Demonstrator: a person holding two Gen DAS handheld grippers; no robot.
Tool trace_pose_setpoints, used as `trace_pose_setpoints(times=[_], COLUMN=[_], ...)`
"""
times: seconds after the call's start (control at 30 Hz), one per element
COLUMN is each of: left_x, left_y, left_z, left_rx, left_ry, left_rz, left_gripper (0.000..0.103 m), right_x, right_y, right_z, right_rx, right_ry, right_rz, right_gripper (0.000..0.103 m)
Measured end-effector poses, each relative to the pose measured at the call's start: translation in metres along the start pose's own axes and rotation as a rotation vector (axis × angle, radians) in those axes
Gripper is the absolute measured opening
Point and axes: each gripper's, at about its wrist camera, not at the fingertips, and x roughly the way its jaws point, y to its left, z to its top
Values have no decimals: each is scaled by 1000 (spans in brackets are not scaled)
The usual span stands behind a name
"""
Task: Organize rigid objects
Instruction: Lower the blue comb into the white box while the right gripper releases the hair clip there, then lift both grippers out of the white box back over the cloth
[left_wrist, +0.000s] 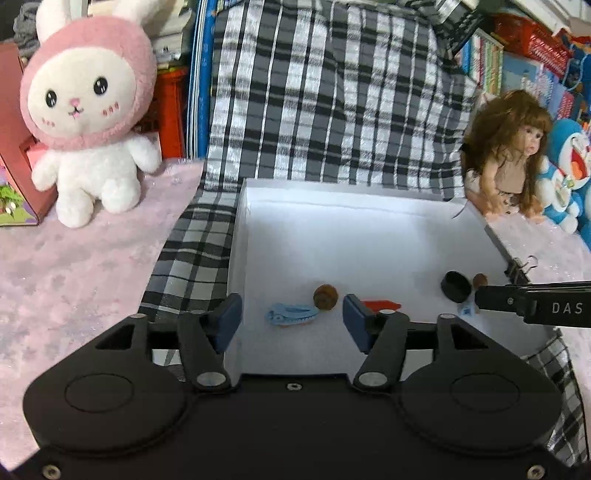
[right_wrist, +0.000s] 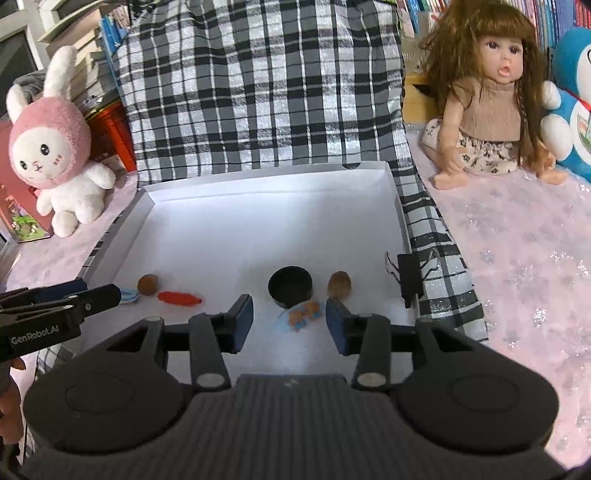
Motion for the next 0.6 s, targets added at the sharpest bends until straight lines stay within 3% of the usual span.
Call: trace_pose_setpoints(times=[0.27, 0.6], left_x=[-36, -72], left_y=[-8, -24], left_z=[-13, -49], left_rx=[32, 97], left_ry=[-67, -129], left_rz=[-41, -78], left_gripper=[72, 74], right_x=[-28, -64], right_y=[3, 1], right_z=[-18, -48], right_rx=[-52, -96], right_ry=[-52, -112], right_rz=[33, 76], right_gripper=[64, 66])
